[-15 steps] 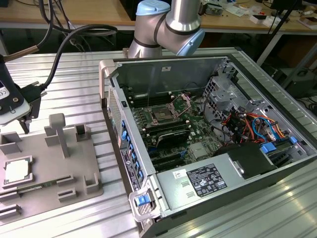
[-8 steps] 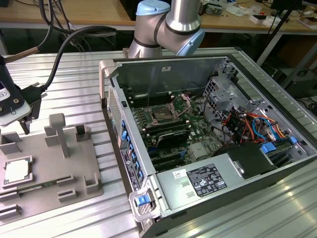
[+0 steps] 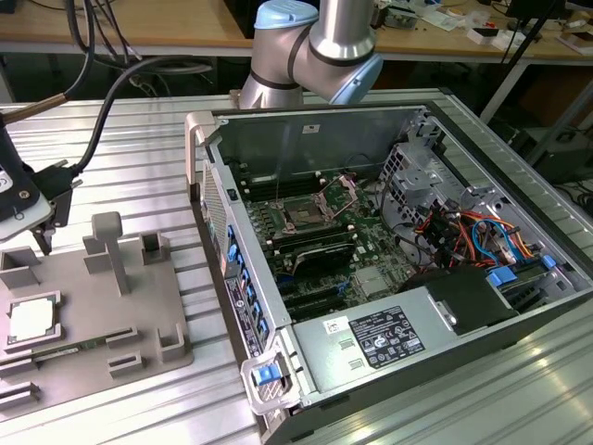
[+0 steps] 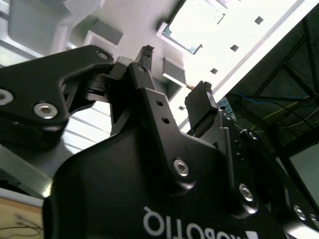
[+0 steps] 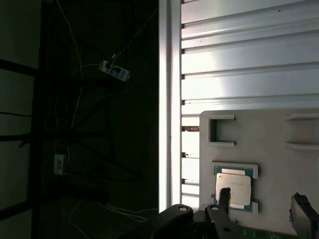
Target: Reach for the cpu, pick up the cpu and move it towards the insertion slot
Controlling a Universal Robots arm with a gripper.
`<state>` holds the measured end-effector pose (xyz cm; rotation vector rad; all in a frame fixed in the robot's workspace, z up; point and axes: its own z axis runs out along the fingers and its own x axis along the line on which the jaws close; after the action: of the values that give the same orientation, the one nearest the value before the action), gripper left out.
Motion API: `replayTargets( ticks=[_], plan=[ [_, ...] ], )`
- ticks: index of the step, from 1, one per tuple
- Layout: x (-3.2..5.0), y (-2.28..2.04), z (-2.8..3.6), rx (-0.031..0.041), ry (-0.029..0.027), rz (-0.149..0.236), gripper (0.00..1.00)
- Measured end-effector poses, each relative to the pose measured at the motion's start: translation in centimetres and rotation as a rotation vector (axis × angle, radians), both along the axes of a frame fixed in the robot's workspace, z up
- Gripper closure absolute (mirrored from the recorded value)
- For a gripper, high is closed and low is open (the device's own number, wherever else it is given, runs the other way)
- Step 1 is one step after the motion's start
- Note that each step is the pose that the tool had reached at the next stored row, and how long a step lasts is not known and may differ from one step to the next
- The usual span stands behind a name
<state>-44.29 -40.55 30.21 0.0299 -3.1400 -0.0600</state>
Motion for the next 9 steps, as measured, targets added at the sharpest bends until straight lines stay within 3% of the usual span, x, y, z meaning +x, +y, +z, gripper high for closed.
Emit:
replayTargets(
  ticks=[9],
  plan=[
    [-0.13,0.0,-0.03,0.0,0.0,0.0,0.45]
  ],
)
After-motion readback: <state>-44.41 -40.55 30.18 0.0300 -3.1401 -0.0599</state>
